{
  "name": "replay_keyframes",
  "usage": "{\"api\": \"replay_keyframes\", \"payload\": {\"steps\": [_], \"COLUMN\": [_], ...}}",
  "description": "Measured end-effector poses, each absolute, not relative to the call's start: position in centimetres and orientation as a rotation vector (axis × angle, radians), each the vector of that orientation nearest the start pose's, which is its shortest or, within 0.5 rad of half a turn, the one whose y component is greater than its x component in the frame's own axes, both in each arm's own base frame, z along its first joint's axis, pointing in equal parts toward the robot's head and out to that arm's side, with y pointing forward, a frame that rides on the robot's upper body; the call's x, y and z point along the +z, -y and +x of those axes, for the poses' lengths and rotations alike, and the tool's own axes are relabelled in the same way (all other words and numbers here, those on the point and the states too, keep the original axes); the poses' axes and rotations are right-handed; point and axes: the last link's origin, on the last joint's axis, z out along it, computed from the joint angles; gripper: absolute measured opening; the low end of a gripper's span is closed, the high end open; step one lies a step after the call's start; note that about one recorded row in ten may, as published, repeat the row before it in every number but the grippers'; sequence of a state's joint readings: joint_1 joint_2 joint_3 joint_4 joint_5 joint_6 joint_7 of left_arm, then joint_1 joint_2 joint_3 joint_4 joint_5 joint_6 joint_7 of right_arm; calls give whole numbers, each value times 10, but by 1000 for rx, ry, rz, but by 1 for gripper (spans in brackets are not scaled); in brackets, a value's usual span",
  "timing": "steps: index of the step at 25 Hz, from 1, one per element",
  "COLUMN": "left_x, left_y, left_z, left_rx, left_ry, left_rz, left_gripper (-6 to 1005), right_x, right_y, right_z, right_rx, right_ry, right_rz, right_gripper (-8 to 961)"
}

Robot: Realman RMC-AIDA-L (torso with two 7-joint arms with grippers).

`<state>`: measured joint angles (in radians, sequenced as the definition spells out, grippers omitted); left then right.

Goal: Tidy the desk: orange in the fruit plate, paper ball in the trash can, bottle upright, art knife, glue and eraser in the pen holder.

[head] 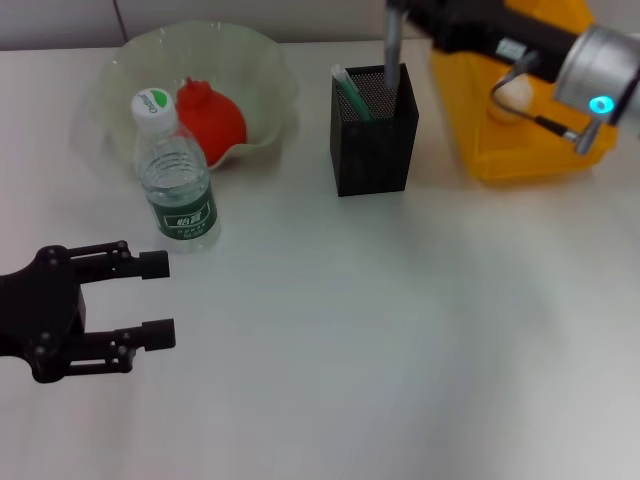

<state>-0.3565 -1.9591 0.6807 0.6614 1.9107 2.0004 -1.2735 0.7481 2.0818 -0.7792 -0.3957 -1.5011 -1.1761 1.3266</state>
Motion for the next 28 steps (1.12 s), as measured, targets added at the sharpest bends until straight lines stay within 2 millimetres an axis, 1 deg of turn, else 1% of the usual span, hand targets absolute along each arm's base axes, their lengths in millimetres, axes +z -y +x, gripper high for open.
{"api": "replay_keyframes", "payload": {"steps": [3,6,7,8,9,10,11,12,13,14,15,17,18,19,21,23,26,28], "left_x": [61,62,62,65,65,66,69,71,75,76,78,81,83,85,87,86,86,85], "left_y": [-252,-253,-253,-255,-255,-256,-257,-258,-260,-260,-261,-262,-263,-264,-265,-265,-264,-263], "left_z": [-289,-288,-288,-288,-288,-288,-288,-288,-288,-288,-288,-288,-287,-286,-285,-284,-283,-283], "left_rx": [-957,-958,-959,-964,-964,-966,-965,-960,-949,-942,-934,-917,-905,-892,-877,-873,-880,-884], "left_ry": [489,479,478,475,475,474,471,471,468,466,461,451,451,452,460,467,469,471], "left_rz": [-2877,-2874,-2871,-2857,-2857,-2849,-2838,-2831,-2827,-2827,-2827,-2829,-2830,-2833,-2839,-2843,-2844,-2844], "left_gripper": [739,739,739,739,739,739,739,739,739,739,739,739,739,739,739,739,739,739], "right_x": [-25,-27,-26,-18,-18,-12,-6,1,11,11,15,19,22,22,26,29,29,28], "right_y": [-420,-420,-419,-415,-415,-412,-406,-395,-373,-373,-360,-325,-298,-298,-277,-269,-266,-266], "right_z": [197,197,197,197,197,198,199,199,202,202,203,210,216,216,220,223,227,226], "right_rx": [934,906,911,925,925,927,922,913,886,886,876,870,914,914,979,1006,1015,1015], "right_ry": [-773,-775,-772,-727,-727,-696,-652,-587,-475,-475,-412,-280,-205,-205,-173,-172,-177,-172], "right_rz": [-2353,-2371,-2375,-2388,-2388,-2402,-2426,-2479,-2588,-2588,-2657,-2829,-2945,-2945,-3021,-3039,-3029,-3037], "right_gripper": [190,211,218,226,233,240,283,326,369,412,455,599,671,705,774,842,842,842]}}
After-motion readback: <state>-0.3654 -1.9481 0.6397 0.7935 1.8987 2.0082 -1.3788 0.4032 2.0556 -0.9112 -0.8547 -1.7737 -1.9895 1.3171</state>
